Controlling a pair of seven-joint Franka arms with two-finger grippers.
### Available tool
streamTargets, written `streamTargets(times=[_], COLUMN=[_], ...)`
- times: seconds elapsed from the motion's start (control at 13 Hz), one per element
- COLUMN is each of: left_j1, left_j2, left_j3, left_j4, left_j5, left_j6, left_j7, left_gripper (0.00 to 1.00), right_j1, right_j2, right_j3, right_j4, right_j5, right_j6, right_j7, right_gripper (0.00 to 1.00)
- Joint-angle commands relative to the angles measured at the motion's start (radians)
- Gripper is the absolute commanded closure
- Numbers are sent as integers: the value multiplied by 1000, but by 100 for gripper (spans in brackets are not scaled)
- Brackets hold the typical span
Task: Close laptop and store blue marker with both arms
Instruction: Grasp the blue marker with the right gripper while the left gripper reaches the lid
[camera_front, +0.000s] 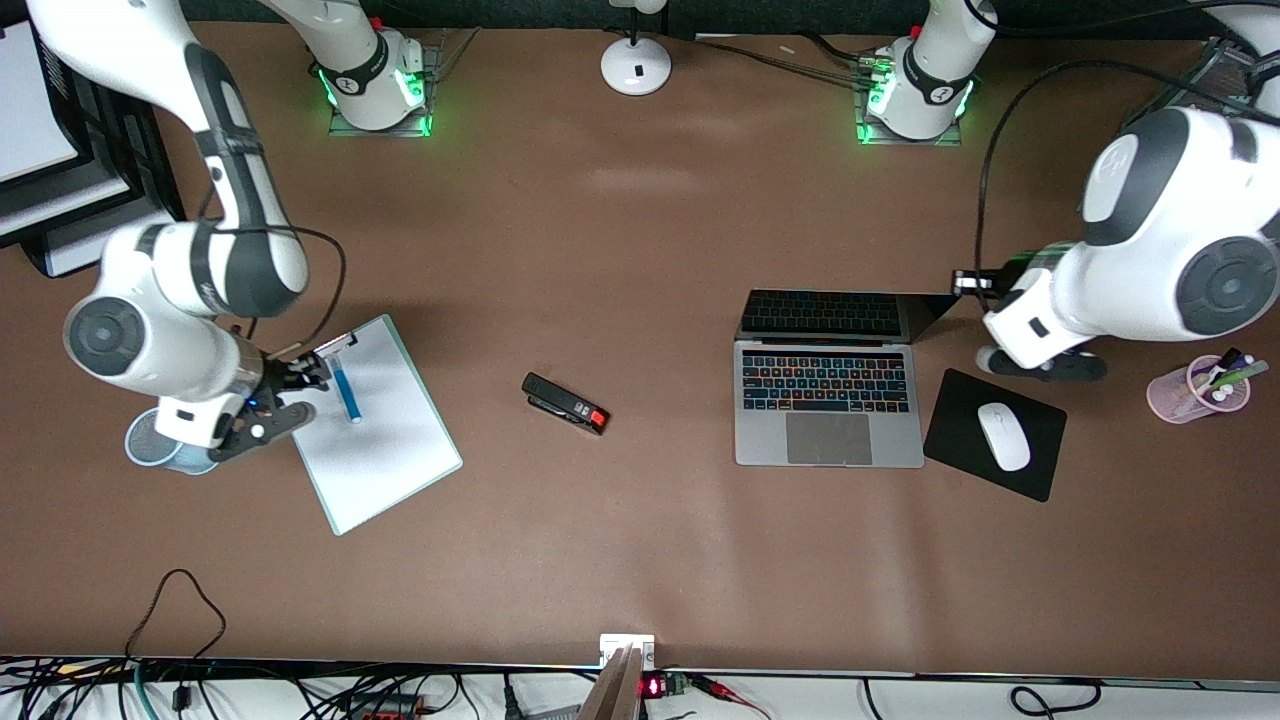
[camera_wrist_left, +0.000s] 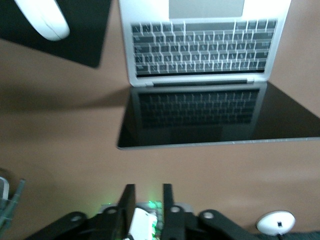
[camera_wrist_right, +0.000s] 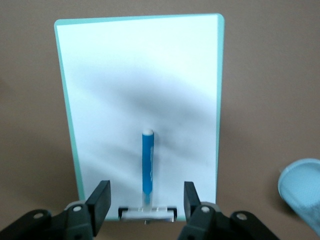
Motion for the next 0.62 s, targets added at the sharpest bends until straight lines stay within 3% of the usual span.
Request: streamTargets(times=[0.0, 0.08, 0.23, 0.38, 0.54], left_j1=[8, 3, 6, 9, 11], left_j2=[-163, -235, -329, -344, -344], left_j3=[-5, -10, -95, -169, -194], left_j4=[-258, -383, -563, -631, -691], left_j5=[-72, -78, -80, -78, -74], left_j6=[122, 209, 363, 450, 564], left_j7=[-30, -53, -125, -168, -166], left_gripper=[100, 100, 100, 100, 100], right_j1=[0, 0, -1, -4, -6], right_j2=[40, 54, 88, 105, 121], right_j3=[8, 19, 20, 20, 20], right_j4=[2, 2, -2, -35, -55], right_j5=[18, 18, 18, 18, 20], right_j6=[66, 88, 118, 176, 209], right_j7=[-33, -33, -47, -68, -74], right_gripper=[38, 40, 40, 41, 45])
